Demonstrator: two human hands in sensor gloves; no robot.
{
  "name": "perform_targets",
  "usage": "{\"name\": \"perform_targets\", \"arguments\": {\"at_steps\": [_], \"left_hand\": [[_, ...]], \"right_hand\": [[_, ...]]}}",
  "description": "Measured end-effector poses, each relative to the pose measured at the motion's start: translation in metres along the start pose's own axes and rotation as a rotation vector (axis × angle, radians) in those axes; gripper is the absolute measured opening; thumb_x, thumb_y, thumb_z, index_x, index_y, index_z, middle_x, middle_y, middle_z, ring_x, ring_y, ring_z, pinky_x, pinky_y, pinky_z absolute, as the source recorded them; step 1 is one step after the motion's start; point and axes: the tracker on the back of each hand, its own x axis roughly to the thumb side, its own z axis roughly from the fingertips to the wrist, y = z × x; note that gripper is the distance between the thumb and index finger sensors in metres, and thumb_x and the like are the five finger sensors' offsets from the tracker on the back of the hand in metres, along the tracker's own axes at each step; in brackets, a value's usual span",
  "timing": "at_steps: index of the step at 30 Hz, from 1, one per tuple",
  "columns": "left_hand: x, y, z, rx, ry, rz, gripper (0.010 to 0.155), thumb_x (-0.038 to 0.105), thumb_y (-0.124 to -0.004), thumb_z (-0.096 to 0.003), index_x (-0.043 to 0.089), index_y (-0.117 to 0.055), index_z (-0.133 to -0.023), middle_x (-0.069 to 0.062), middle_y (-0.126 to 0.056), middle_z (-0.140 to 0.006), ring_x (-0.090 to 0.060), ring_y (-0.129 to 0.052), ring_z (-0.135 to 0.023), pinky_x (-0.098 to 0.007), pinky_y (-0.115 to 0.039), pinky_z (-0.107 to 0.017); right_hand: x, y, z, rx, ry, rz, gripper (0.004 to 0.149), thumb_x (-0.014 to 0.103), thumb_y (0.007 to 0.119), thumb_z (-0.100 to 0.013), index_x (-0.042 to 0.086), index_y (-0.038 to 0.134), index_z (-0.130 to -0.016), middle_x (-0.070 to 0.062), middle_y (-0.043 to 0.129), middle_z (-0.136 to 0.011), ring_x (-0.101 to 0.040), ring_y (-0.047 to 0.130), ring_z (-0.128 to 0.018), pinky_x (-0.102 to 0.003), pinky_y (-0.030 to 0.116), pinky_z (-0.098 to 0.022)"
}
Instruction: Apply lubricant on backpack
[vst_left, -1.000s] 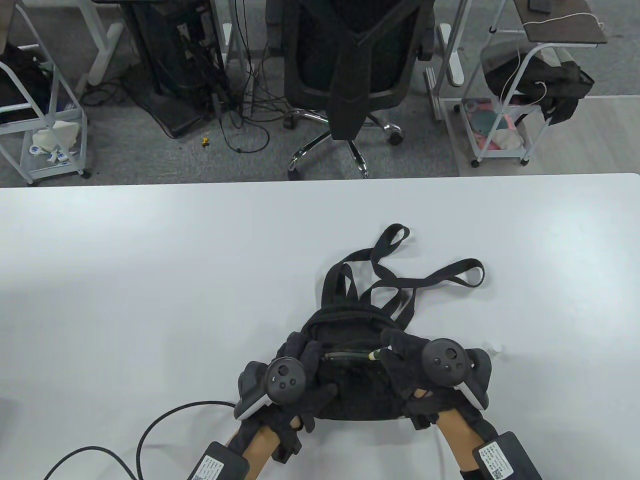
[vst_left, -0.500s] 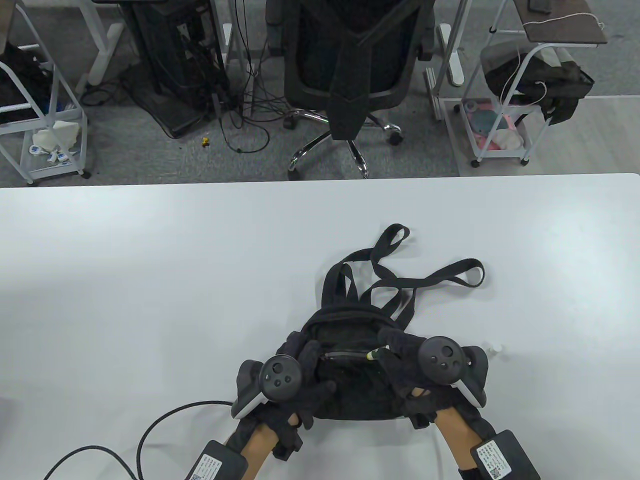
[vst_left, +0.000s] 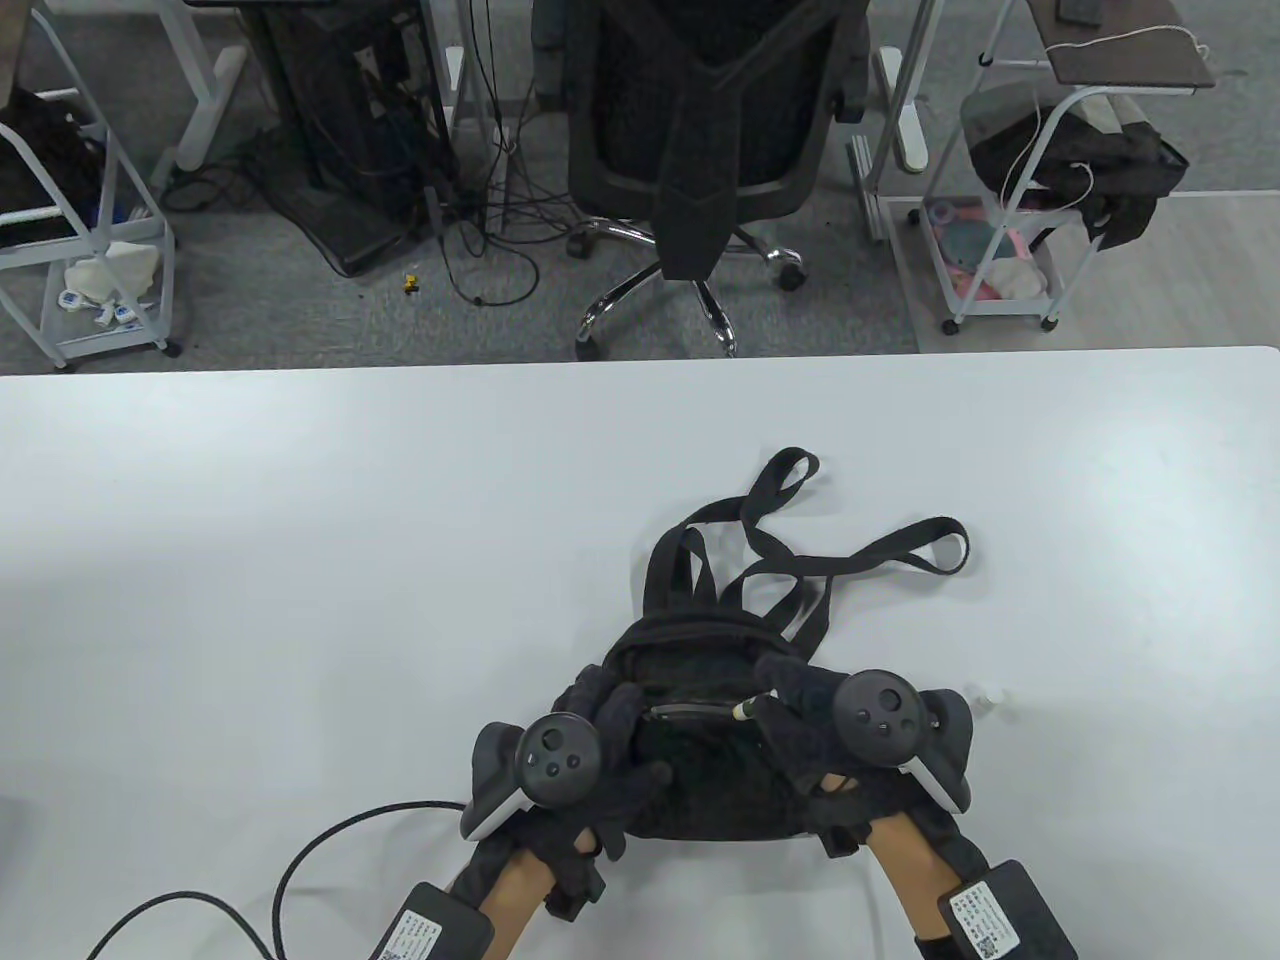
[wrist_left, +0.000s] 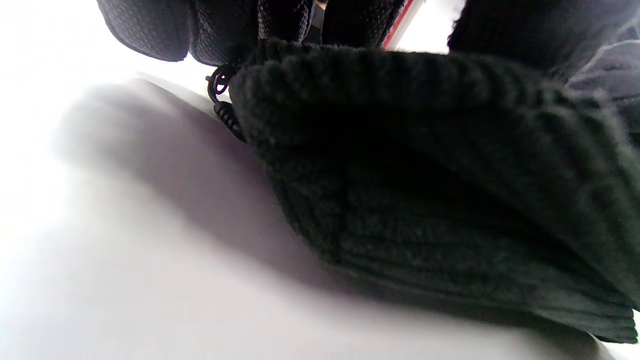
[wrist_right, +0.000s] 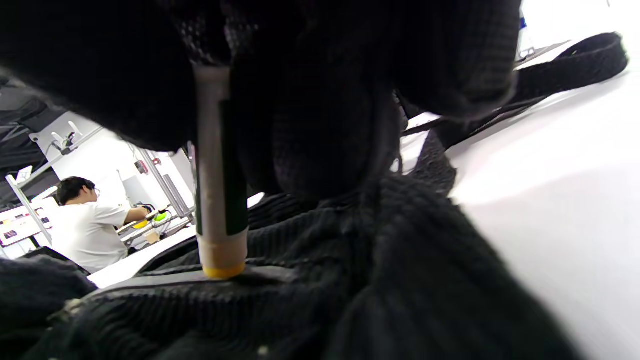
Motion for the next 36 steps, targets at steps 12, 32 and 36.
{"name": "perform_targets", "arguments": {"at_steps": [12,32,36], "left_hand": [[0.000,0.000,-0.001,0.012,-0.004,-0.004,0.081,0.058,-0.085,-0.0424,0.010,-0.063,-0.104,-0.031,-0.046,-0.109,-0.059,-0.069,-0.093,-0.068,-0.065,-0.066],[-0.001,0.001,-0.002,0.008,0.001,-0.007,0.080,0.058,-0.085,-0.0424,0.010,-0.065,-0.104,-0.030,-0.048,-0.109,-0.059,-0.071,-0.092,-0.067,-0.066,-0.066],[-0.002,0.001,-0.002,0.011,-0.001,-0.003,0.080,0.058,-0.086,-0.0421,0.010,-0.066,-0.103,-0.030,-0.049,-0.108,-0.059,-0.071,-0.092,-0.067,-0.066,-0.065]], "right_hand": [[0.004,0.003,-0.002,0.001,0.008,-0.014,0.042,0.050,0.093,-0.043,0.037,0.090,-0.082,0.003,0.102,-0.067,-0.014,0.112,-0.041,-0.040,0.089,-0.042],[-0.009,-0.003,0.001,0.024,0.044,0.006,0.041,0.050,0.094,-0.043,0.037,0.091,-0.082,0.002,0.102,-0.067,-0.015,0.112,-0.041,-0.041,0.089,-0.042],[-0.001,0.003,-0.001,0.024,0.023,-0.019,0.042,0.050,0.093,-0.043,0.037,0.090,-0.082,0.003,0.102,-0.068,-0.014,0.112,-0.042,-0.040,0.089,-0.042]]}}
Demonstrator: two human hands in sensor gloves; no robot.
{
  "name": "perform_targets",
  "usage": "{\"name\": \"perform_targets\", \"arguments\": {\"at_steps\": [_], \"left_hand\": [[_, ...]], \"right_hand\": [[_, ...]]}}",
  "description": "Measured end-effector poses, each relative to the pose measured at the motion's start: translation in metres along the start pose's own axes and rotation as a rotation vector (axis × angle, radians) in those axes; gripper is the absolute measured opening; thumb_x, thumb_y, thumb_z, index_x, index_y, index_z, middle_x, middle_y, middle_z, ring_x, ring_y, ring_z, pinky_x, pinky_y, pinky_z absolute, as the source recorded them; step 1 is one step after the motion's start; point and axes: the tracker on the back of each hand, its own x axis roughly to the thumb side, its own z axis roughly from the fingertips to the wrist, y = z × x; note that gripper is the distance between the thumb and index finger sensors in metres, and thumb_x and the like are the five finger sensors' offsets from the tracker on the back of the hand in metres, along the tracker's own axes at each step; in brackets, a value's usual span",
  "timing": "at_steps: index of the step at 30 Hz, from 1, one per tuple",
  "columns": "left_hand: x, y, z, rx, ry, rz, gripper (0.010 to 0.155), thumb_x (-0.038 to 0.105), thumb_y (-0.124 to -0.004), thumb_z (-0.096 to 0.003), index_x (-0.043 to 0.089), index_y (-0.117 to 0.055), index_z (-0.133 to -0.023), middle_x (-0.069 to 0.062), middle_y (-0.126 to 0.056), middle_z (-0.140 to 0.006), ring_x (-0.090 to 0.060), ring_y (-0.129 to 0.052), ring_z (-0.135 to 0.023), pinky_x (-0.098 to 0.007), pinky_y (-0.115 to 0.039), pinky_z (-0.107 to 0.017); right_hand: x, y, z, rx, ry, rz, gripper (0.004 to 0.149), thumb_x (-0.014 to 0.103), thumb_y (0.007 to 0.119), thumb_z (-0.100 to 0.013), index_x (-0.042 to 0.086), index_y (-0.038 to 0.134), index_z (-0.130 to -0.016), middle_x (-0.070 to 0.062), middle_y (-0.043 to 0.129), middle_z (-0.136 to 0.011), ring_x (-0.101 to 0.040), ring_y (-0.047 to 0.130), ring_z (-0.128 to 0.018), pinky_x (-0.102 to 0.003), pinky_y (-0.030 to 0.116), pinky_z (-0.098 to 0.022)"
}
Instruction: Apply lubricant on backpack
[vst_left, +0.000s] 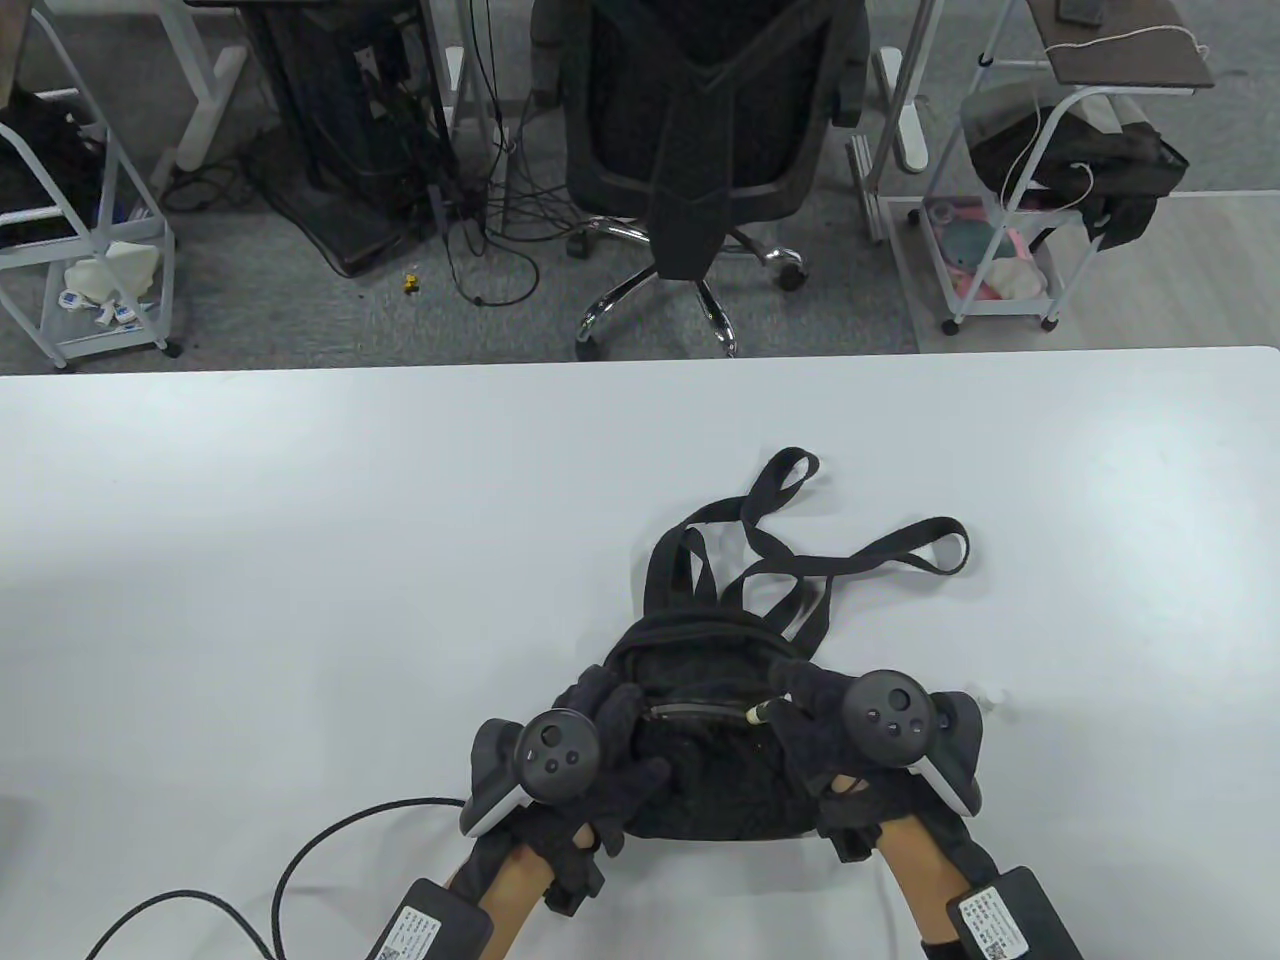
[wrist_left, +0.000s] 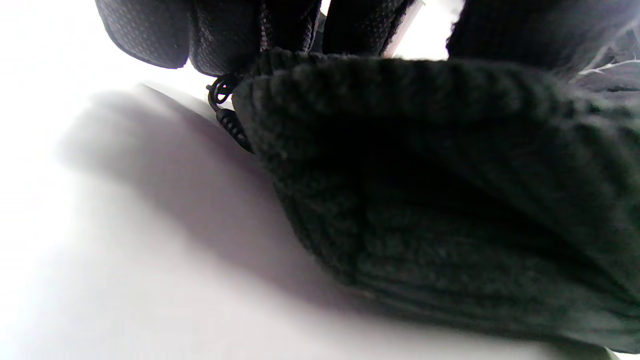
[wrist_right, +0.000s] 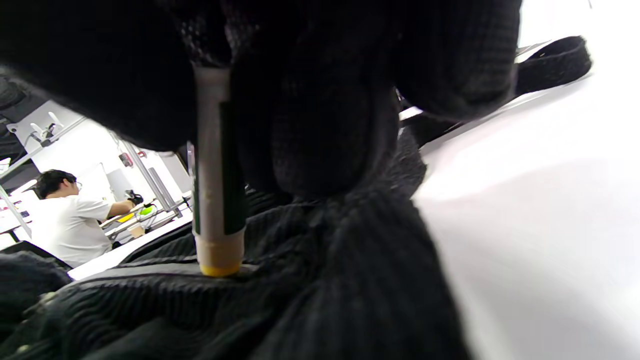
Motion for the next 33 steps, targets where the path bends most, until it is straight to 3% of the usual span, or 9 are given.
{"name": "perform_targets", "arguments": {"at_steps": [22,33], "left_hand": [[0.000,0.000,-0.002,-0.014,0.012,-0.004,0.080,0.058,-0.085,-0.0427,0.010,-0.066,-0.103,-0.030,-0.051,-0.108,-0.058,-0.072,-0.092,-0.067,-0.067,-0.066],[0.002,-0.002,-0.003,-0.033,0.013,-0.029,0.081,0.058,-0.084,-0.0433,0.010,-0.063,-0.104,-0.029,-0.049,-0.109,-0.057,-0.071,-0.093,-0.066,-0.066,-0.067]], "right_hand": [[-0.005,-0.002,0.000,0.009,0.004,0.043,0.041,0.050,0.093,-0.043,0.037,0.090,-0.082,0.003,0.102,-0.068,-0.015,0.112,-0.042,-0.041,0.089,-0.042],[0.004,0.007,-0.004,0.018,0.000,-0.038,0.042,0.050,0.092,-0.043,0.038,0.088,-0.083,0.004,0.101,-0.070,-0.014,0.111,-0.044,-0.041,0.089,-0.043]]}}
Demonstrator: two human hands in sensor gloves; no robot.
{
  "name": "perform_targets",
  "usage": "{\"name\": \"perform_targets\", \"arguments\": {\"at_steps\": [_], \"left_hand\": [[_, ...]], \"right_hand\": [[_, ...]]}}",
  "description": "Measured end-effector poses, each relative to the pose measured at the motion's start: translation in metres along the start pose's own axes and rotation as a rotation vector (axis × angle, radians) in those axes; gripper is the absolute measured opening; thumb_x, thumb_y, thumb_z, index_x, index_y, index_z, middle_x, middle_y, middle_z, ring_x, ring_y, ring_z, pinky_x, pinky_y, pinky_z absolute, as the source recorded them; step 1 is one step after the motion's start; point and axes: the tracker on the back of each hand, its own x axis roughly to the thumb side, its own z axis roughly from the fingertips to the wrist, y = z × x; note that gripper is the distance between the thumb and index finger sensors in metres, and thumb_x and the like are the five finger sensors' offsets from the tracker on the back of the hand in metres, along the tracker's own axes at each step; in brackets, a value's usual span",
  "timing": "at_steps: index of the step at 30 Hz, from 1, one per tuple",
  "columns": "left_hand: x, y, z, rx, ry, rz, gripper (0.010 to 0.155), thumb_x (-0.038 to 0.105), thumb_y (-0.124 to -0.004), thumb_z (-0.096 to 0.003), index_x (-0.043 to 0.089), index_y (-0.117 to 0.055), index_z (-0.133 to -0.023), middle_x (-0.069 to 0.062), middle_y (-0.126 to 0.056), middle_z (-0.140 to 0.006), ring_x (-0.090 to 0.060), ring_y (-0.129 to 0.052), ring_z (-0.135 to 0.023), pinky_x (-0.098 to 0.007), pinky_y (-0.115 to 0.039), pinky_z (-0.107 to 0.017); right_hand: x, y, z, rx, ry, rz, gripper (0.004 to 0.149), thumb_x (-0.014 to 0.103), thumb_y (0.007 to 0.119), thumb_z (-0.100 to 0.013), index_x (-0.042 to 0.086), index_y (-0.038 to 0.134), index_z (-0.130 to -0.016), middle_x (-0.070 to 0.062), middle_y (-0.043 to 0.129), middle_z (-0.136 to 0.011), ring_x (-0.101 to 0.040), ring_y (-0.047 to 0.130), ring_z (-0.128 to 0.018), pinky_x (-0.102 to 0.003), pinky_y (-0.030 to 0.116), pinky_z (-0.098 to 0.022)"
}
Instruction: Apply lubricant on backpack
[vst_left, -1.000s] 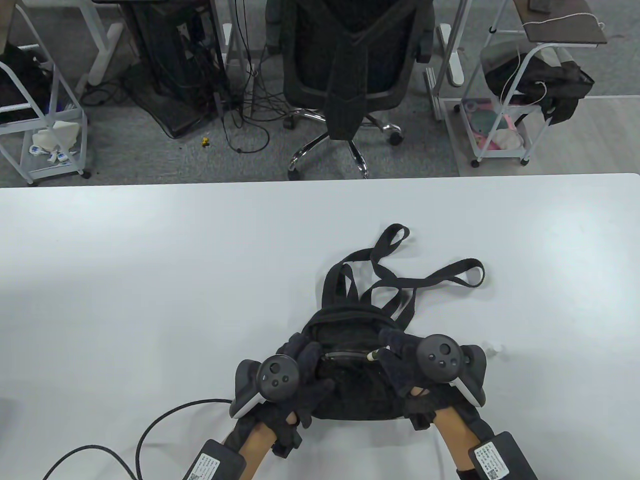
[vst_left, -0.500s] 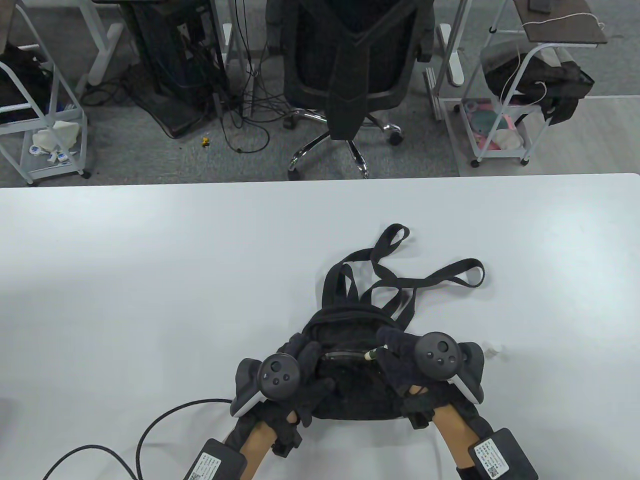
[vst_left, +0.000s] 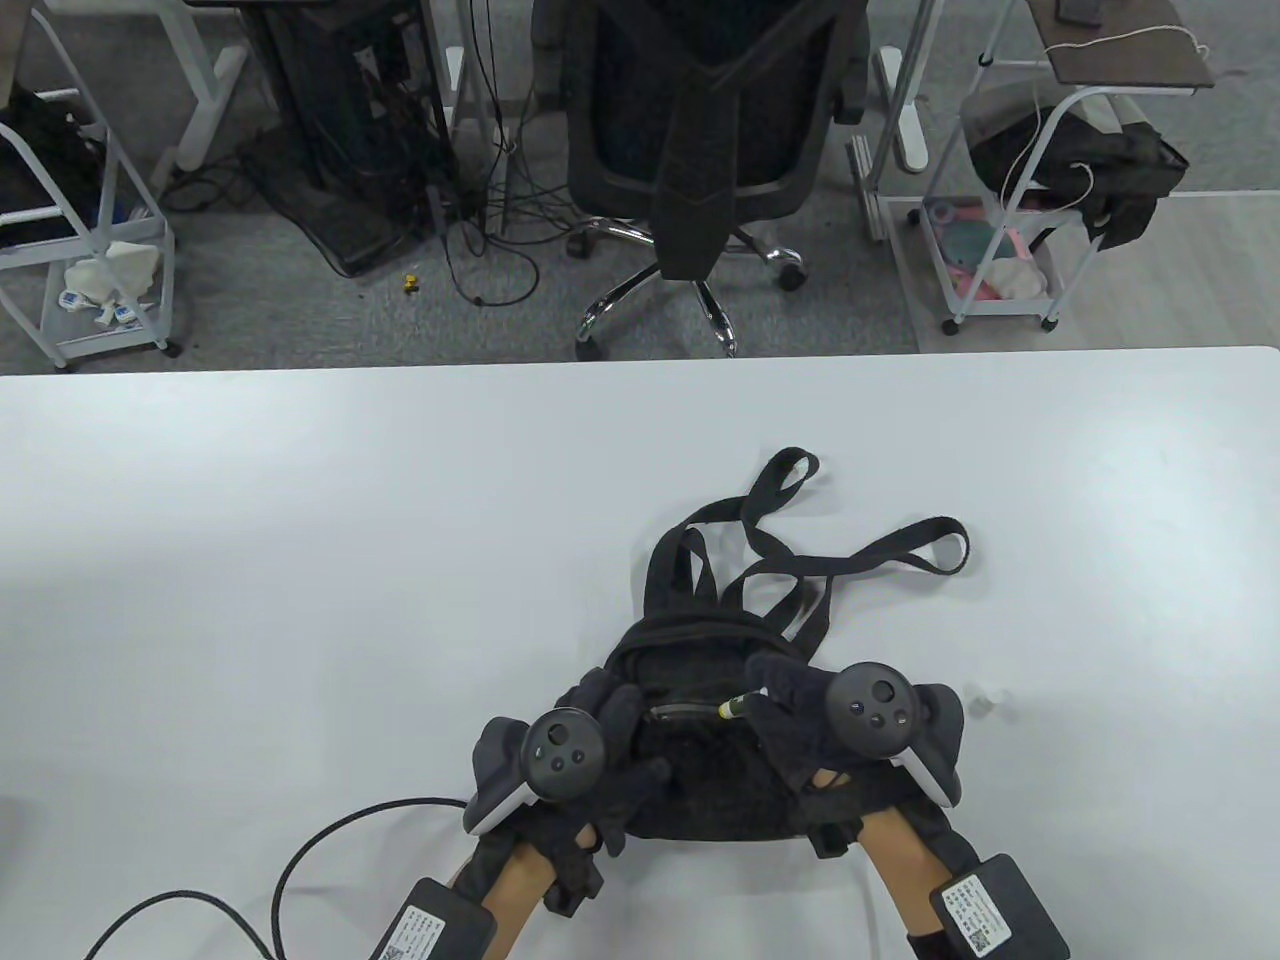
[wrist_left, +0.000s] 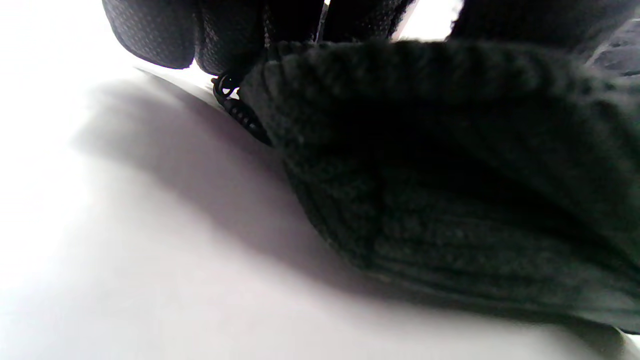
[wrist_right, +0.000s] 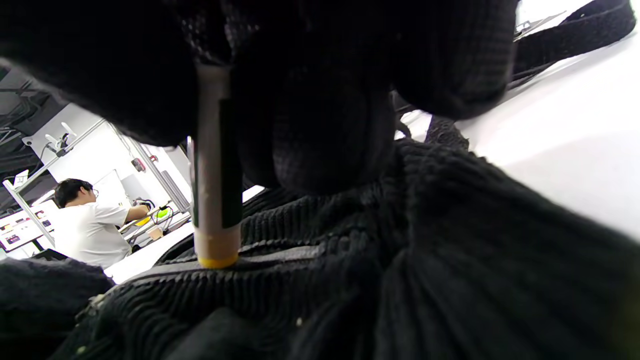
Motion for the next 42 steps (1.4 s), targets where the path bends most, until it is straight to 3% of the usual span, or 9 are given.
{"name": "perform_targets", "arguments": {"at_steps": [18,25,33,42], "left_hand": [[0.000,-0.001,0.000,-0.005,0.001,0.003,0.081,0.059,-0.084,-0.0432,0.010,-0.064,-0.104,-0.029,-0.050,-0.109,-0.057,-0.071,-0.093,-0.066,-0.066,-0.067],[0.001,-0.001,0.000,-0.001,0.000,-0.010,0.081,0.058,-0.084,-0.0430,0.010,-0.064,-0.104,-0.029,-0.050,-0.109,-0.057,-0.071,-0.093,-0.066,-0.067,-0.066],[0.001,-0.001,0.000,-0.007,0.001,-0.007,0.081,0.059,-0.084,-0.0434,0.010,-0.063,-0.104,-0.029,-0.050,-0.109,-0.057,-0.071,-0.093,-0.066,-0.066,-0.067],[0.000,-0.001,0.000,-0.004,0.001,-0.004,0.081,0.058,-0.084,-0.0430,0.010,-0.064,-0.104,-0.029,-0.050,-0.109,-0.057,-0.071,-0.093,-0.066,-0.067,-0.066]], "right_hand": [[-0.001,-0.005,0.003,-0.023,0.006,0.084,0.041,0.049,0.093,-0.043,0.038,0.090,-0.083,0.003,0.102,-0.069,-0.015,0.111,-0.043,-0.041,0.089,-0.043],[0.004,0.002,0.000,-0.001,-0.011,0.018,0.042,0.049,0.093,-0.043,0.038,0.089,-0.083,0.003,0.101,-0.070,-0.015,0.111,-0.043,-0.041,0.089,-0.043],[0.002,-0.004,0.004,-0.037,-0.022,0.148,0.040,0.050,0.093,-0.043,0.039,0.090,-0.082,0.004,0.102,-0.067,-0.014,0.110,-0.040,-0.041,0.089,-0.043],[0.014,0.003,0.000,-0.012,-0.037,0.095,0.041,0.049,0.093,-0.043,0.038,0.090,-0.082,0.004,0.102,-0.067,-0.013,0.111,-0.040,-0.040,0.089,-0.043]]}}
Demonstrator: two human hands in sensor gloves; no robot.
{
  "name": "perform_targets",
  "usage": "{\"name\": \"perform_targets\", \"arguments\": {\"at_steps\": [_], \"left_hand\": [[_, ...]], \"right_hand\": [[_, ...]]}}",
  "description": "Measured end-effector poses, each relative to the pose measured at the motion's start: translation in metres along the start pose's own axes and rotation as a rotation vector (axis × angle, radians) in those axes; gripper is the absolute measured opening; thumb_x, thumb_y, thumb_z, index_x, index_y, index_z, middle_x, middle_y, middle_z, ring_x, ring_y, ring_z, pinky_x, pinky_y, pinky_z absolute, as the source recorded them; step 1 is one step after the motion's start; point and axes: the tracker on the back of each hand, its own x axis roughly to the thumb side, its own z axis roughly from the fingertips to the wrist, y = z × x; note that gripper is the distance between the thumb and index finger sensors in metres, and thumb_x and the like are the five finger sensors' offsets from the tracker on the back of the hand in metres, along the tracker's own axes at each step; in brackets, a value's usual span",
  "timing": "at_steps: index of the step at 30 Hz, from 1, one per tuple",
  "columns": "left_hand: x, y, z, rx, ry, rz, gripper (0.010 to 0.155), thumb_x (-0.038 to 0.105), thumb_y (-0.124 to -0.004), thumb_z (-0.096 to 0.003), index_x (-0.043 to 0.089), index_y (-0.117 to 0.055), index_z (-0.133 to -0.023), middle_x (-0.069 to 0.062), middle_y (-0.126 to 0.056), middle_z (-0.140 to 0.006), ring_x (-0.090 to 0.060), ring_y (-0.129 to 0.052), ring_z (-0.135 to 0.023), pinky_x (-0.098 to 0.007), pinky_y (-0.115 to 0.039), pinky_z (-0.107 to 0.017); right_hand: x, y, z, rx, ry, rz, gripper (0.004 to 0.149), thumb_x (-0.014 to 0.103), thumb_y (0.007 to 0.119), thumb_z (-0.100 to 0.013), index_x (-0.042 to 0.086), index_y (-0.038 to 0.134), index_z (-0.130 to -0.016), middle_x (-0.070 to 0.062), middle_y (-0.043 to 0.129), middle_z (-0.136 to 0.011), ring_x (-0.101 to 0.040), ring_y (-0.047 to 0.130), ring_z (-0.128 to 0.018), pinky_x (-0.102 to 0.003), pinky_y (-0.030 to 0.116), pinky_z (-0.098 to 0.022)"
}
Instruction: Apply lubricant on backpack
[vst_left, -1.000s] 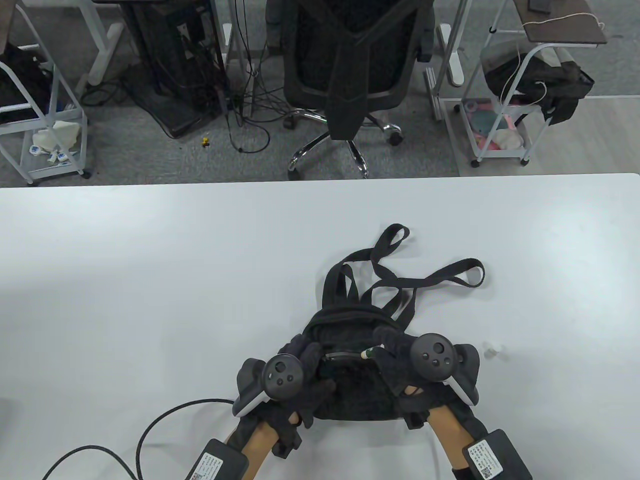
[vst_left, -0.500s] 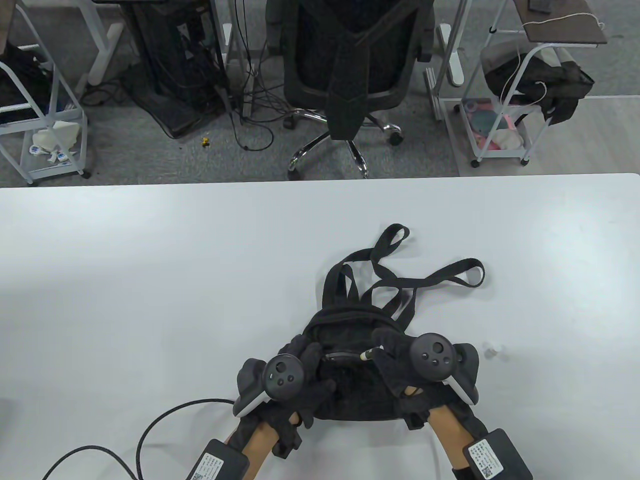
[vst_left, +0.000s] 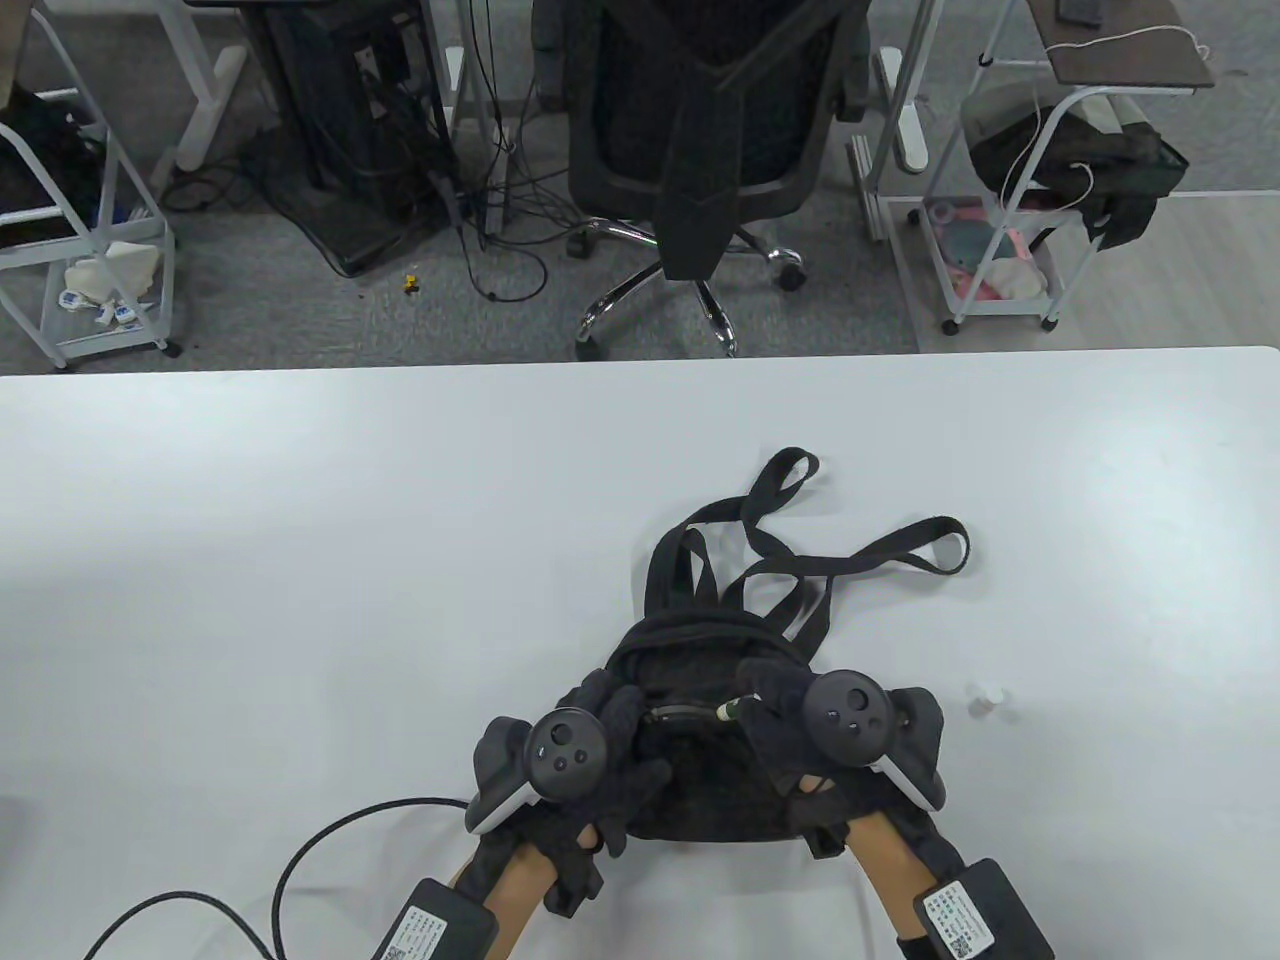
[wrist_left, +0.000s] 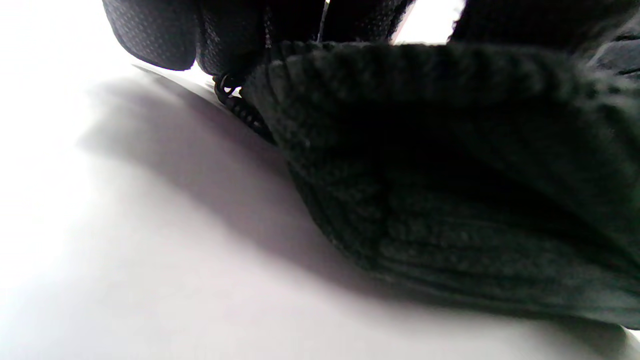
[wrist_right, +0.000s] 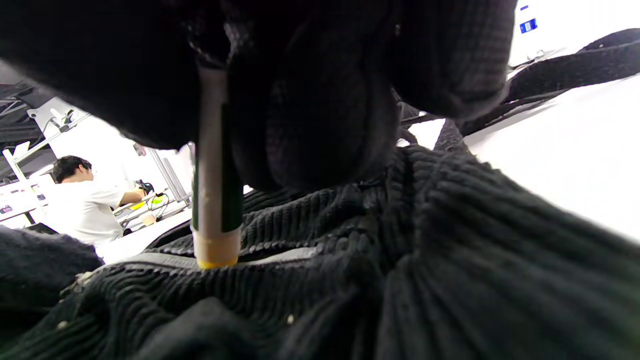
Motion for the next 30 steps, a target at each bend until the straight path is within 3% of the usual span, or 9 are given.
{"name": "perform_targets", "arguments": {"at_steps": [5,12,21,30], "left_hand": [[0.000,0.000,0.000,-0.002,-0.001,-0.001,0.081,0.058,-0.084,-0.0430,0.010,-0.064,-0.104,-0.029,-0.050,-0.109,-0.057,-0.071,-0.093,-0.066,-0.067,-0.066],[0.000,0.000,0.001,-0.001,0.002,-0.008,0.081,0.058,-0.084,-0.0430,0.010,-0.064,-0.104,-0.029,-0.050,-0.109,-0.057,-0.071,-0.093,-0.066,-0.067,-0.066],[0.000,0.000,0.001,-0.008,0.003,-0.008,0.081,0.058,-0.084,-0.0428,0.010,-0.064,-0.104,-0.028,-0.050,-0.109,-0.057,-0.071,-0.093,-0.066,-0.067,-0.066],[0.000,-0.001,0.001,-0.012,0.003,-0.011,0.081,0.058,-0.084,-0.0431,0.009,-0.064,-0.104,-0.028,-0.050,-0.109,-0.057,-0.071,-0.093,-0.066,-0.067,-0.066]], "right_hand": [[-0.009,-0.007,0.005,-0.024,0.003,0.098,0.040,0.050,0.093,-0.042,0.040,0.091,-0.081,0.006,0.103,-0.066,-0.013,0.111,-0.040,-0.039,0.090,-0.043],[-0.003,0.000,0.000,0.008,0.007,-0.008,0.040,0.050,0.093,-0.043,0.039,0.090,-0.081,0.005,0.102,-0.067,-0.013,0.111,-0.041,-0.039,0.090,-0.043],[-0.006,-0.008,0.006,-0.009,-0.020,0.114,0.039,0.050,0.094,-0.042,0.039,0.092,-0.080,0.005,0.103,-0.065,-0.013,0.111,-0.039,-0.039,0.090,-0.043],[0.005,0.002,0.000,-0.006,-0.028,0.038,0.040,0.050,0.092,-0.043,0.040,0.089,-0.082,0.006,0.102,-0.068,-0.013,0.111,-0.043,-0.039,0.089,-0.045]]}}
